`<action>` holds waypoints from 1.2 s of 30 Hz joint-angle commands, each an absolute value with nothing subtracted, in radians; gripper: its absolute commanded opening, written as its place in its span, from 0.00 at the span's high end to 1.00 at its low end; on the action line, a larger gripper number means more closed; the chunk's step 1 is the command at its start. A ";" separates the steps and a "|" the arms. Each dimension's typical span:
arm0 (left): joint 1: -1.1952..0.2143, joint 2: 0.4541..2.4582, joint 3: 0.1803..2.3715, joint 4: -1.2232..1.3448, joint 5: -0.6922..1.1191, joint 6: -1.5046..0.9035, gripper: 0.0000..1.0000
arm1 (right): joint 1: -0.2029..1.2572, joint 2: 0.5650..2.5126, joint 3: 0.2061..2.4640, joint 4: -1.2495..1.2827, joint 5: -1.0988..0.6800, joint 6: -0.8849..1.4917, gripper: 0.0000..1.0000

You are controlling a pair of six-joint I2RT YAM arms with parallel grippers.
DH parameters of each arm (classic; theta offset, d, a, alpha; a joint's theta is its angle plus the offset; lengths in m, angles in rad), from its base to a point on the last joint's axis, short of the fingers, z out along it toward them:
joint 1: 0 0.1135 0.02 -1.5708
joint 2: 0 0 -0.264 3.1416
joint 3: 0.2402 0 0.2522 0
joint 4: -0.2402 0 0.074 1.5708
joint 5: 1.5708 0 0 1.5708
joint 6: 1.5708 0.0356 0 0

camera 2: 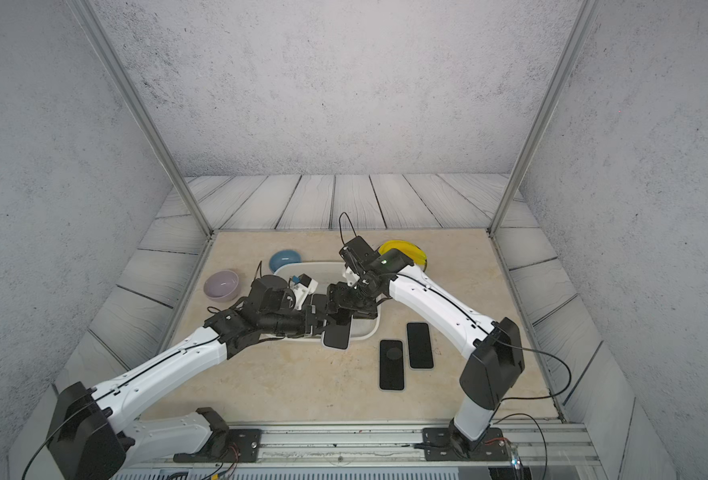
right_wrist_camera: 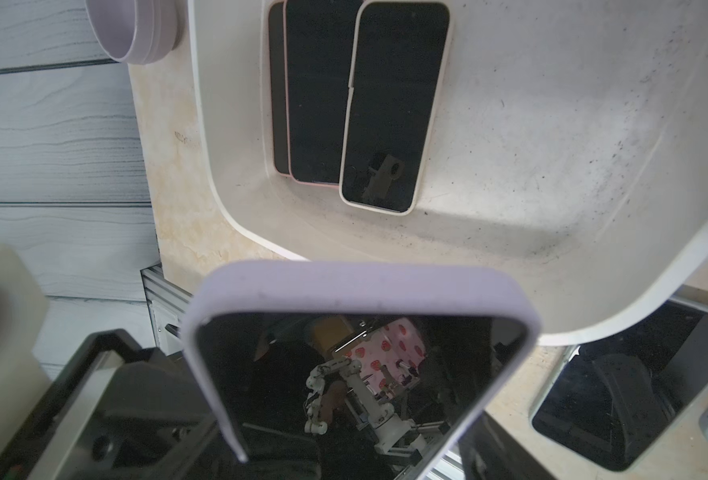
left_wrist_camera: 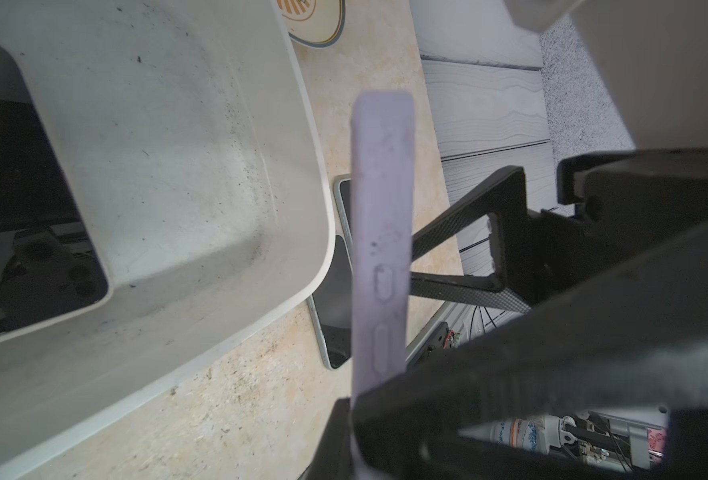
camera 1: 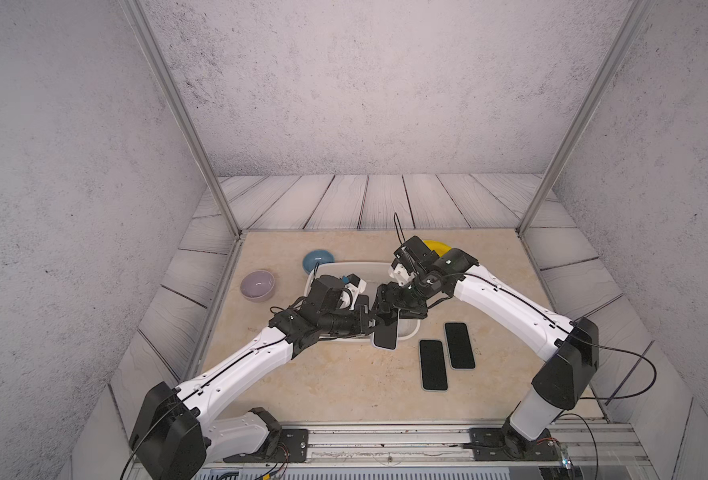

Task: Take the phone out of the storage box
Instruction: Pick up the phone from the storage box, then place the phone at the center of the board.

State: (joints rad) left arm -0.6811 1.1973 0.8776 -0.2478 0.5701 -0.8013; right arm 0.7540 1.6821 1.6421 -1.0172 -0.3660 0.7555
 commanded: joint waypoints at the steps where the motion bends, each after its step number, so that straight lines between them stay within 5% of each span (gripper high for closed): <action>1: -0.684 1.149 0.857 -0.294 0.574 -0.790 1.00 | 0.757 1.615 1.644 -1.036 -0.301 0.749 0.01; 13: -0.684 0.967 0.654 -0.283 0.571 -0.866 1.00 | 0.690 1.311 1.475 -1.039 -0.101 0.687 0.00; 21: -0.761 0.835 0.517 -0.229 0.447 -1.036 1.00 | 0.628 1.114 1.298 -0.961 -0.142 0.614 0.00; 36: -0.999 0.997 0.455 -0.007 0.250 -1.185 1.00 | 0.604 1.065 1.207 -0.899 -0.240 0.547 0.00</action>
